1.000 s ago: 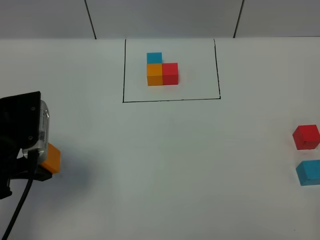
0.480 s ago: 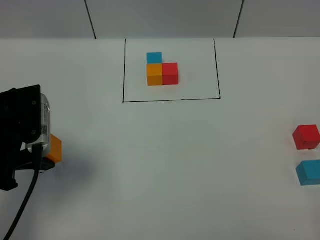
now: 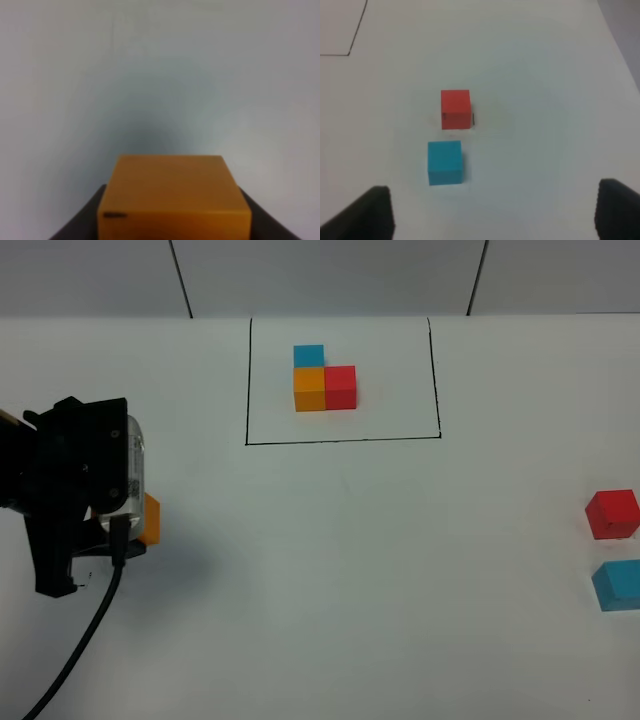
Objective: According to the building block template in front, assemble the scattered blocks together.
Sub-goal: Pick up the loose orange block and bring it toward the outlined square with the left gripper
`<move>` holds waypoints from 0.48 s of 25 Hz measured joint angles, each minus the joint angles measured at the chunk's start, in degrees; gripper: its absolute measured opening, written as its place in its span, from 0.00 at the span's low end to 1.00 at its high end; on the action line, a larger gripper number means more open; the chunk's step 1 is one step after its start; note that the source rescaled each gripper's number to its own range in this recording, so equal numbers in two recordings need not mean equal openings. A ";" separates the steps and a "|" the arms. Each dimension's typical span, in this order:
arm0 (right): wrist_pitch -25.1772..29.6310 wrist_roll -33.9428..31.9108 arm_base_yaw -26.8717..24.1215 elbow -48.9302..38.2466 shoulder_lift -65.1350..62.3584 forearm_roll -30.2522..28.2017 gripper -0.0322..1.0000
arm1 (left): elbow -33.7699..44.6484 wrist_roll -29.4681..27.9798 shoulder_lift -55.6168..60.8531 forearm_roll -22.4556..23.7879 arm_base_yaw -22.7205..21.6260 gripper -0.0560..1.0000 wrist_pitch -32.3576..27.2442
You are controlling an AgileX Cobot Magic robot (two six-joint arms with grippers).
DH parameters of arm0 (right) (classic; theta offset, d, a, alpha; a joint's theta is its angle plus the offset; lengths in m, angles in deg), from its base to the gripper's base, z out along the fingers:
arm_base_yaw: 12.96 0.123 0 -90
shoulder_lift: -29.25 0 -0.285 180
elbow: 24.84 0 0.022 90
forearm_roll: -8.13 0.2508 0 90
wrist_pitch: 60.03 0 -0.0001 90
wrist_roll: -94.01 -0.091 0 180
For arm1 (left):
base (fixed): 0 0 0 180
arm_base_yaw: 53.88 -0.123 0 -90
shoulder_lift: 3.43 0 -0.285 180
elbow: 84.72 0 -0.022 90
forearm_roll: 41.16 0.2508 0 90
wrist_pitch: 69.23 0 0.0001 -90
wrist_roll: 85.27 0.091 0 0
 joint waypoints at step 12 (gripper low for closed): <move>0.00 0.00 0.00 0.00 0.00 0.00 0.81 | -10.45 -4.02 -10.94 0.18 7.31 0.61 -0.93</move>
